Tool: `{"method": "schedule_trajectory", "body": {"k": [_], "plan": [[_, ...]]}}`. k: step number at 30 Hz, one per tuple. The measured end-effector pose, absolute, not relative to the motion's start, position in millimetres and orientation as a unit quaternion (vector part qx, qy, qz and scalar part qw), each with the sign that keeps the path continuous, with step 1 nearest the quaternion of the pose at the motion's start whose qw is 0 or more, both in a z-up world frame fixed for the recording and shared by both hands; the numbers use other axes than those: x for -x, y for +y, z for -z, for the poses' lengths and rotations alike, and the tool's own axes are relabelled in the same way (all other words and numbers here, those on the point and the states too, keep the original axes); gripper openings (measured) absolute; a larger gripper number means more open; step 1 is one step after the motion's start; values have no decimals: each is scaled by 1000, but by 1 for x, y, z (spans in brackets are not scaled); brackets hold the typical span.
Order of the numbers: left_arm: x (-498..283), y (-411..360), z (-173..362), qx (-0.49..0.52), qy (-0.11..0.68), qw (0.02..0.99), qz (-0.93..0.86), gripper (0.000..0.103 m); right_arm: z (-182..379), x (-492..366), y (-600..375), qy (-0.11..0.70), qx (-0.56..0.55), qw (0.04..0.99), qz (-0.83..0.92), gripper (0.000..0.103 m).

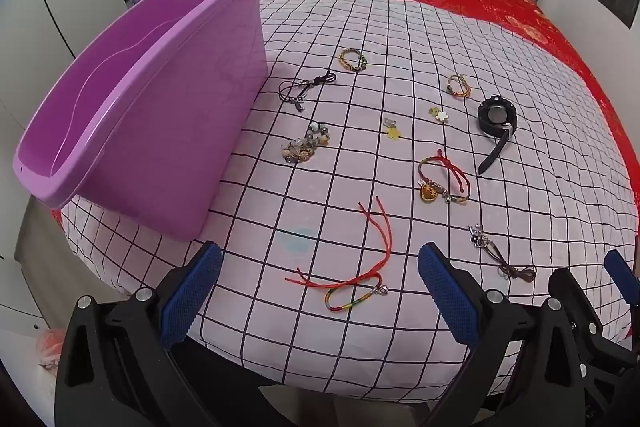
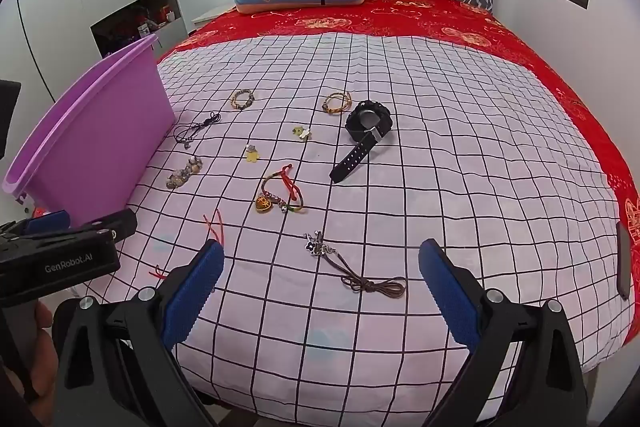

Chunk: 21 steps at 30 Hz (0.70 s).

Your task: Organize jewelry

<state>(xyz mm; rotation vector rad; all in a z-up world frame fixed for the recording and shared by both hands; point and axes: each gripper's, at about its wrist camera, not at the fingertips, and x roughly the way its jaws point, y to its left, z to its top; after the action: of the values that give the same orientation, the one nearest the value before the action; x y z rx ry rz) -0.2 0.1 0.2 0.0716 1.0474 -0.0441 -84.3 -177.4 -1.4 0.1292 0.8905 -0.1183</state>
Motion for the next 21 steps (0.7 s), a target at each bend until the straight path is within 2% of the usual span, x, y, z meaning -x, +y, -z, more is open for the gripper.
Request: {"method": "schedule_trajectory", "body": {"k": [21], "plan": [[3,5,2,-37,499,866,18,97,0,83,-174,430,-58,899,65,93]]}}
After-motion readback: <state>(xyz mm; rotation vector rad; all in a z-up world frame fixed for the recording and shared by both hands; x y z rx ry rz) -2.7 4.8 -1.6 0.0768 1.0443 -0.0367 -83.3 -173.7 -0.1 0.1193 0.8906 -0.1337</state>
